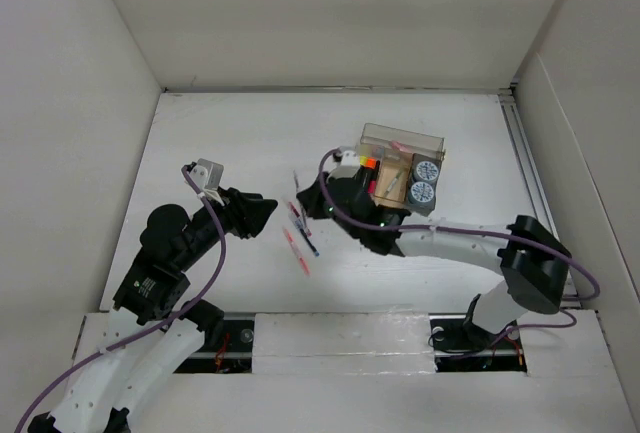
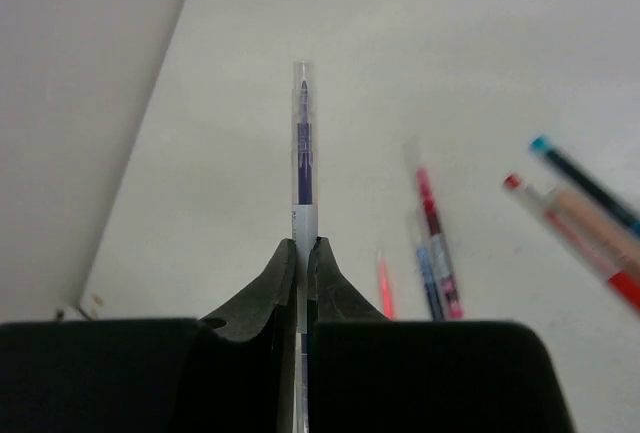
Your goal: Organize the desk
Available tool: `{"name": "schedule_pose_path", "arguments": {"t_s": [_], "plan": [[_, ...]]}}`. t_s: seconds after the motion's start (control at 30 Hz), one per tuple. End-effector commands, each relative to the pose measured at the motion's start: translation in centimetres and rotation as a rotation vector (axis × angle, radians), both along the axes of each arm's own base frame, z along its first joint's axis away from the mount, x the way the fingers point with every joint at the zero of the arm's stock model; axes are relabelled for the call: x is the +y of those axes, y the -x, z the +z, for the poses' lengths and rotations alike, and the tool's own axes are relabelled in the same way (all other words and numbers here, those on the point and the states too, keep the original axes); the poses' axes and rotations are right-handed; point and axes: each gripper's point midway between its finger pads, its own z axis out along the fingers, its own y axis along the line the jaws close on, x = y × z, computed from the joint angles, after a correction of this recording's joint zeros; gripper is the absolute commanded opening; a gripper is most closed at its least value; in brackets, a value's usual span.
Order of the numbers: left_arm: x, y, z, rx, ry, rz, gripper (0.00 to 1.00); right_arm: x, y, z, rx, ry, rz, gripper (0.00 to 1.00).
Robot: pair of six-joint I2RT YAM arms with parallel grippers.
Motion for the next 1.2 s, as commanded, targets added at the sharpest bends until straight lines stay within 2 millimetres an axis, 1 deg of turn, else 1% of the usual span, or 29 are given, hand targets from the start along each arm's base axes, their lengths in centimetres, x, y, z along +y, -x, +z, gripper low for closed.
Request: {"name": "schedule_pose_path", "arguments": {"t_s": [0.0,0.03,0.07,0.1,0.17,0.2,0.27,0.3,0.33,0.4,0.43,0.47,0.5,0.53,0.67,0.7,0.87,0.9,0.93,1.0,1.03,1.07,1.1,1.17], "plan": [[0.0,-0.1,1.8,-0.065,0.022,-0.005,0.42,-4.2,-4.6,1.6,0.023,-0.142,-0.155,0.00],[0.0,0.0,1.9,-0.069,0.024,-0.007,0.42,-5.9,-5.8,2.4,0.022,-0.174,-0.206,0.00],[0.0,0.1,2.0,-0.070,0.027,-0.008,0.42,-7.5,-6.7,1.8,0.039,-0.183,-0.254,0.00],[-0.1,0.1,1.9,-0.068,0.026,-0.010,0.42,-10.0,-8.7,2.1,0.046,-0.221,-0.331,0.00],[-0.1,0.0,1.9,-0.069,0.027,-0.011,0.42,-12.7,-10.2,2.6,0.031,-0.259,-0.409,0.00],[-0.1,0.0,1.9,-0.067,0.027,-0.011,0.42,-15.1,-11.5,2.0,0.037,-0.270,-0.478,0.00],[-0.2,0.0,1.8,-0.067,0.024,-0.014,0.42,-17.5,-12.9,1.6,0.046,-0.284,-0.546,0.00],[-0.2,0.0,1.7,-0.063,0.022,-0.014,0.42,-19.6,-13.9,1.3,0.055,-0.308,-0.604,0.00],[-0.2,0.0,1.8,-0.063,0.022,-0.016,0.42,-20.7,-14.4,0.9,0.059,-0.305,-0.626,0.00],[-0.2,0.0,1.8,-0.067,0.022,-0.014,0.42,-22.3,-15.2,0.7,0.076,-0.368,-0.668,0.00],[-0.2,0.0,1.8,-0.066,0.023,-0.014,0.42,-23.9,-15.8,0.2,0.083,-0.381,-0.692,0.00],[-0.2,0.0,1.8,-0.064,0.023,-0.016,0.42,-24.5,-16.1,-0.1,0.089,-0.388,-0.705,0.00],[-0.3,-0.1,1.7,-0.061,0.023,-0.016,0.42,-25.1,-16.4,-1.0,0.114,-0.390,-0.721,0.00],[-0.3,0.0,1.7,-0.062,0.022,-0.019,0.42,-25.8,-16.9,-1.1,0.125,-0.397,-0.730,0.00],[-0.3,-0.1,1.7,-0.059,0.020,-0.017,0.42,-26.1,-17.0,-2.8,0.168,-0.392,-0.749,0.00],[-0.3,-0.1,1.6,-0.059,0.020,-0.019,0.42,-25.8,-16.8,-3.7,0.189,-0.396,-0.742,0.00],[-0.4,-0.2,1.5,-0.055,0.018,-0.022,0.42,-25.8,-16.7,-4.6,0.205,-0.389,-0.748,0.00],[-0.4,-0.2,1.6,-0.054,0.016,-0.022,0.42,-25.5,-16.5,-4.9,0.212,-0.385,-0.741,0.00],[-0.4,-0.2,1.5,-0.053,0.016,-0.022,0.42,-25.6,-16.5,-4.8,0.208,-0.386,-0.748,0.00],[-0.4,-0.2,1.6,-0.056,0.017,-0.021,0.42,-24.9,-16.0,-5.2,0.214,-0.380,-0.739,0.00],[-0.4,-0.2,1.6,-0.055,0.018,-0.022,0.42,-25.3,-16.0,-5.3,0.208,-0.374,-0.760,0.00],[-0.5,-0.2,1.5,-0.053,0.016,-0.024,0.42,-25.0,-15.8,-5.4,0.209,-0.374,-0.760,0.01],[-0.5,-0.2,1.6,-0.055,0.017,-0.024,0.42,-24.8,-15.6,-5.7,0.212,-0.368,-0.760,0.01],[-0.5,-0.2,1.6,-0.056,0.017,-0.024,0.42,-25.0,-15.6,-6.5,0.220,-0.357,-0.776,0.03]]}}
